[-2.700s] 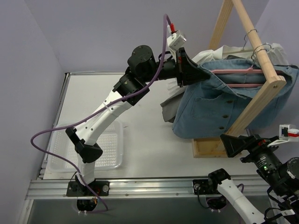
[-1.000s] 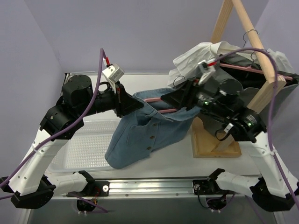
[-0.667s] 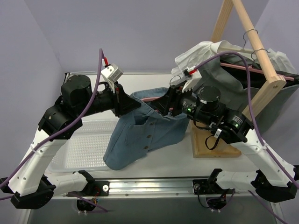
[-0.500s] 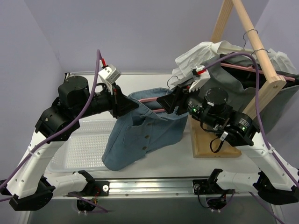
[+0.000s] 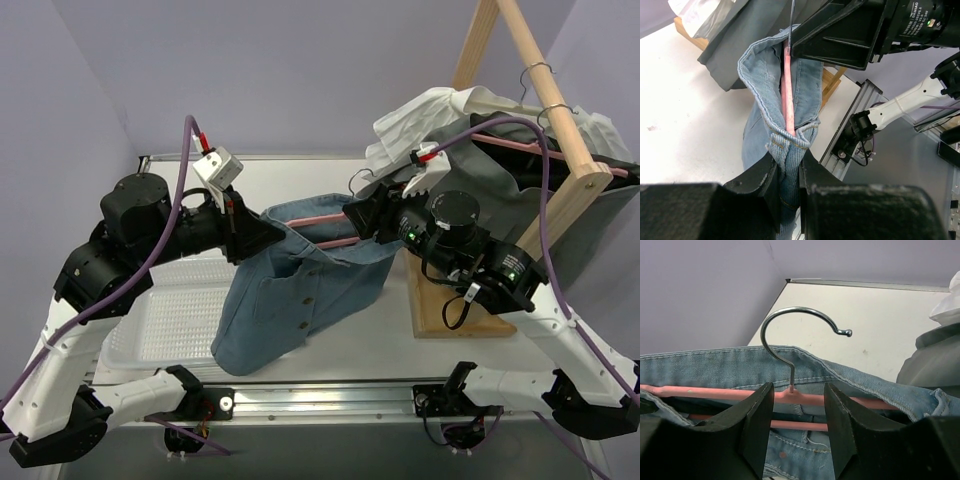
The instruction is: Remove the skirt from the hanger
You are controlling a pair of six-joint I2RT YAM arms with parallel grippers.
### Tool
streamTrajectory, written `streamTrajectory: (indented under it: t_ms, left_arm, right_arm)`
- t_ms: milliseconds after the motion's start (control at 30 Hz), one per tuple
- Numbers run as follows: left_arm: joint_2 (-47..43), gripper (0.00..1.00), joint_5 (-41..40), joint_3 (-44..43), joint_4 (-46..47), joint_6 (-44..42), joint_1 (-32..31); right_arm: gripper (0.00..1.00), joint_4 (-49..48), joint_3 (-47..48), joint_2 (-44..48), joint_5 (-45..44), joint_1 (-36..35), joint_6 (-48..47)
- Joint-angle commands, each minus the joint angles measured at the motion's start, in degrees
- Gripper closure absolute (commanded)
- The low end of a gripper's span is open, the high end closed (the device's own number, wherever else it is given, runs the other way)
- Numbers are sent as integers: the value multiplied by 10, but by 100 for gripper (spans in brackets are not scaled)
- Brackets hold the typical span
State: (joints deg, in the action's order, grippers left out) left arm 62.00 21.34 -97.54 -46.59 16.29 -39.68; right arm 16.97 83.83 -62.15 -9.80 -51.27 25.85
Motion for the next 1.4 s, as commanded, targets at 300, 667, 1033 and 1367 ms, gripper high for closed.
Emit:
streamTrajectory:
  t_ms: [300,667,1033,1367]
  left_arm:
    - [-14,98,19,-20,75,16,2]
    - [-13,98,23,-36,69,19,3]
    - [-23,68,41,-16,73,17,3]
    - [-91,29,22,61,48,-3,2]
  right_arm:
    - [63,-50,-4,-22,-5,-4,2]
    - [86,-70,-22,-30,-21,-4,6]
    - [100,-82,-7,-34,-49,-4,20]
    - [100,-47,42,-17,-82,-3,44]
